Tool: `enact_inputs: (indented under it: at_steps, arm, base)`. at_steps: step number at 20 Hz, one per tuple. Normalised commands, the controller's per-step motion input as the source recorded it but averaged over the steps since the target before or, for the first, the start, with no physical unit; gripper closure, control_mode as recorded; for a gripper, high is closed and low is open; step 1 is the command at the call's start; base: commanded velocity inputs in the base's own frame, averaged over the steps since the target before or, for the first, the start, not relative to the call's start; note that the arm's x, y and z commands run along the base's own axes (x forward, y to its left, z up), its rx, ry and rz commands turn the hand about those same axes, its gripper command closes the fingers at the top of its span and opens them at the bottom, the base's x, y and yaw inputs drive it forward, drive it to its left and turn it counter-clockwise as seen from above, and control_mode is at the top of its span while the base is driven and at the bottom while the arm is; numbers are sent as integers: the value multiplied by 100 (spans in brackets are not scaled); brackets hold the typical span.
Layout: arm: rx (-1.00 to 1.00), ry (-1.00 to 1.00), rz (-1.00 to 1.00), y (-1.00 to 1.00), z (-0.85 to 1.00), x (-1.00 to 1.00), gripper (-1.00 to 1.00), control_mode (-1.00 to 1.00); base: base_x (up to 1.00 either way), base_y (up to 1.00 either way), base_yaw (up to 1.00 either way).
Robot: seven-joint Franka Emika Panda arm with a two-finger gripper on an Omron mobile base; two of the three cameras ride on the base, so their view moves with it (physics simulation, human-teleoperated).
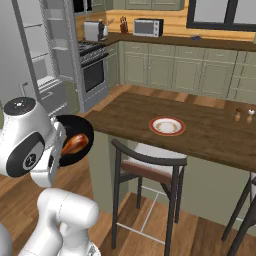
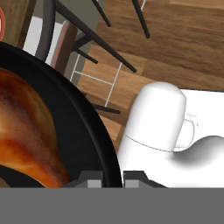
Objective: Pick the chicken drumstick and squash from their plates and place them in the bowl. Then put the bowl in the fridge.
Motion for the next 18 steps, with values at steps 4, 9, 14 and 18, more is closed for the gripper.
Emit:
enact_inputs:
  at_steps: [4, 9, 14, 18]
  arm:
    - [0, 0, 0, 0, 0, 0, 100, 100]
    - [0, 0, 0, 0, 0, 0, 100, 100]
    - [0, 0, 0, 0, 0, 0, 100, 100]
    - [0, 0, 0, 0, 0, 0, 100, 100]
  base:
    - [6, 100, -19]
    - [2, 100, -41]
    - [5, 100, -42]
    - [11, 89, -24]
